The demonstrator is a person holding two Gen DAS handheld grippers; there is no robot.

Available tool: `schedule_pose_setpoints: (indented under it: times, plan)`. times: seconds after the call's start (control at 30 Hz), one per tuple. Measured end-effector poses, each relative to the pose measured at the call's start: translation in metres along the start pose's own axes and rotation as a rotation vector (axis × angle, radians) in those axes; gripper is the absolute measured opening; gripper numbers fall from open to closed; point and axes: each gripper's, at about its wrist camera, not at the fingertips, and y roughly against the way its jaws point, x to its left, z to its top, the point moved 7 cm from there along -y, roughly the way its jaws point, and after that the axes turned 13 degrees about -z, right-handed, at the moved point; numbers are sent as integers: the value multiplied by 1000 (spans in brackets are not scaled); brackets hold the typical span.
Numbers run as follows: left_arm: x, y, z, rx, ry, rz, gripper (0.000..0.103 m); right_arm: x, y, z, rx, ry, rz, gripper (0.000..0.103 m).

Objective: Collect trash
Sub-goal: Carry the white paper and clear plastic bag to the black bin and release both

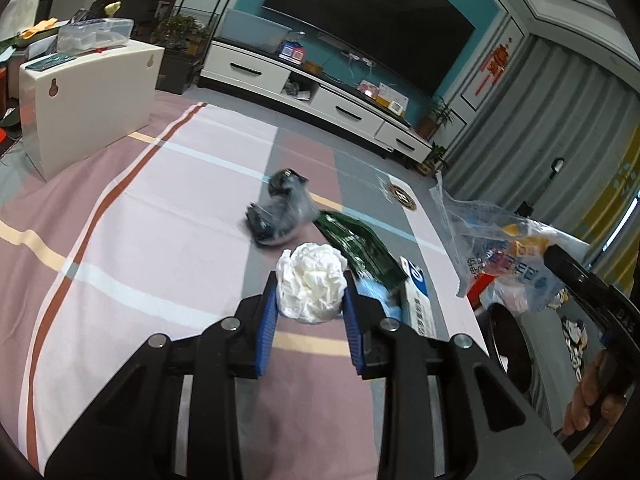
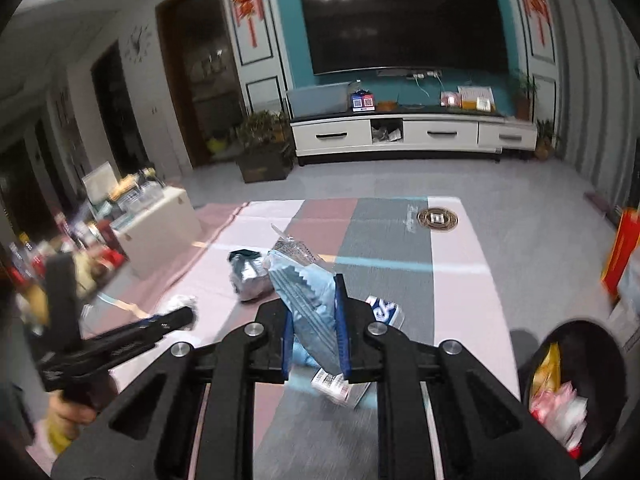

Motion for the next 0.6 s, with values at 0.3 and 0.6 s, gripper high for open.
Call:
schedule_pose_setpoints:
  times: [0.3,0.6]
  plan:
    - [-50,21,-28,53,-75,-52,30,-37,50,-33,16,-69,-13,18]
    - [-106,12,-62,159,-134,-97,30,-91,87,-48,-20,-170,-50,19]
